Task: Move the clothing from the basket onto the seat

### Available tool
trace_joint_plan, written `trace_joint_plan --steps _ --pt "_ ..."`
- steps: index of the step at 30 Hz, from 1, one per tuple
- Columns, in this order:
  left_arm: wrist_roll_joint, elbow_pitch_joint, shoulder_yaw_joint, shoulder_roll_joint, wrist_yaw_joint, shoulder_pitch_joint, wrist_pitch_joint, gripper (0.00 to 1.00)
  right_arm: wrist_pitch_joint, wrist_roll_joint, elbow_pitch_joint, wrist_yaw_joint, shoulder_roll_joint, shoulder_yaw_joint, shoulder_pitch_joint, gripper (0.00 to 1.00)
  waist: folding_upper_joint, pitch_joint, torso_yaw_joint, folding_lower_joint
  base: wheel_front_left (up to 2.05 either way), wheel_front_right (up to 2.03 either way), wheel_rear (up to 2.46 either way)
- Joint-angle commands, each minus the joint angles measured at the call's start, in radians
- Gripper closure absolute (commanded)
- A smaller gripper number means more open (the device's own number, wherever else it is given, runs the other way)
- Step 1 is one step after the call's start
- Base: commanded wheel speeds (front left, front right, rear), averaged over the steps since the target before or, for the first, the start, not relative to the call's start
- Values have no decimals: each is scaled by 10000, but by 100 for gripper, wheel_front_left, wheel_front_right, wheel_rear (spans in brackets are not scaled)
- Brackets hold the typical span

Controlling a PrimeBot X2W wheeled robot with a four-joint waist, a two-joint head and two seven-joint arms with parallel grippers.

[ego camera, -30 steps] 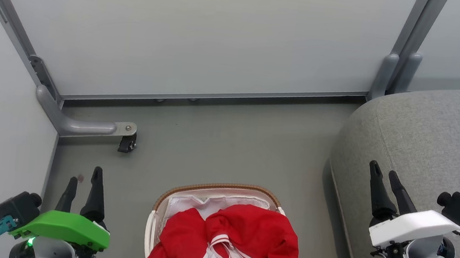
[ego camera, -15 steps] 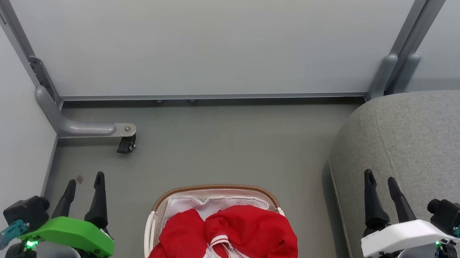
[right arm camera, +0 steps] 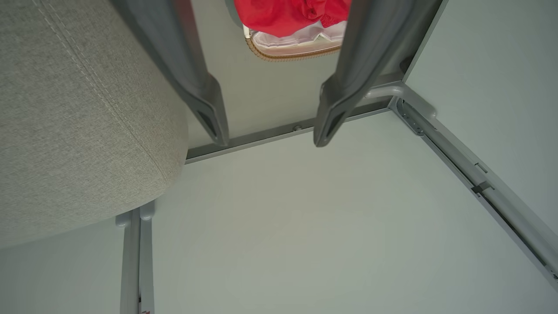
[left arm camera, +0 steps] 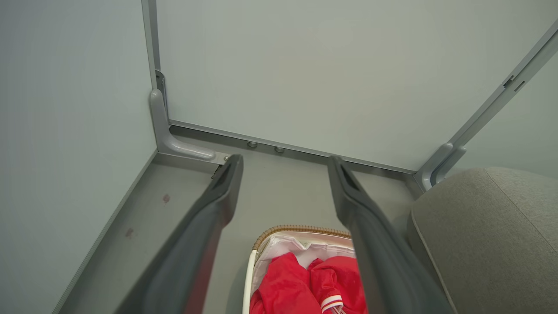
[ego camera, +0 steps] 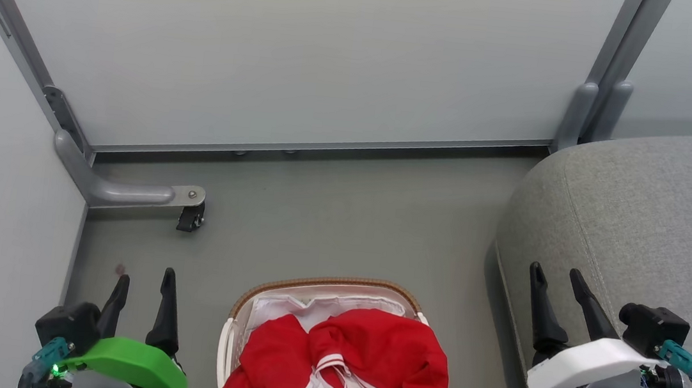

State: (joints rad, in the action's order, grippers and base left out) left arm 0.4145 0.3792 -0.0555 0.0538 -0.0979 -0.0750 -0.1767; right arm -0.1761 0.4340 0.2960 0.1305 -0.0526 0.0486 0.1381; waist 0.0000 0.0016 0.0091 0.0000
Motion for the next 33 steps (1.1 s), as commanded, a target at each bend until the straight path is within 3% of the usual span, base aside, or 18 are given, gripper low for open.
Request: trace_joint_plan --steps 1,21,33 --pt "-301 -6 -19 17 -52 -242 -85 0 -88 -287 -36 3 -29 43 162 0 0 7 2 0 0 0 0" --pt "-1901 236 -1 -28 -136 -521 -506 0 -515 -2123 128 3 8 -192 490 0 0 91 -17 0 0 0 0" --pt "-2488 577 -538 -23 -157 -289 -730 0 -735 -2831 252 4 3 -7 480 0 0 245 -79 0 0 0 0"
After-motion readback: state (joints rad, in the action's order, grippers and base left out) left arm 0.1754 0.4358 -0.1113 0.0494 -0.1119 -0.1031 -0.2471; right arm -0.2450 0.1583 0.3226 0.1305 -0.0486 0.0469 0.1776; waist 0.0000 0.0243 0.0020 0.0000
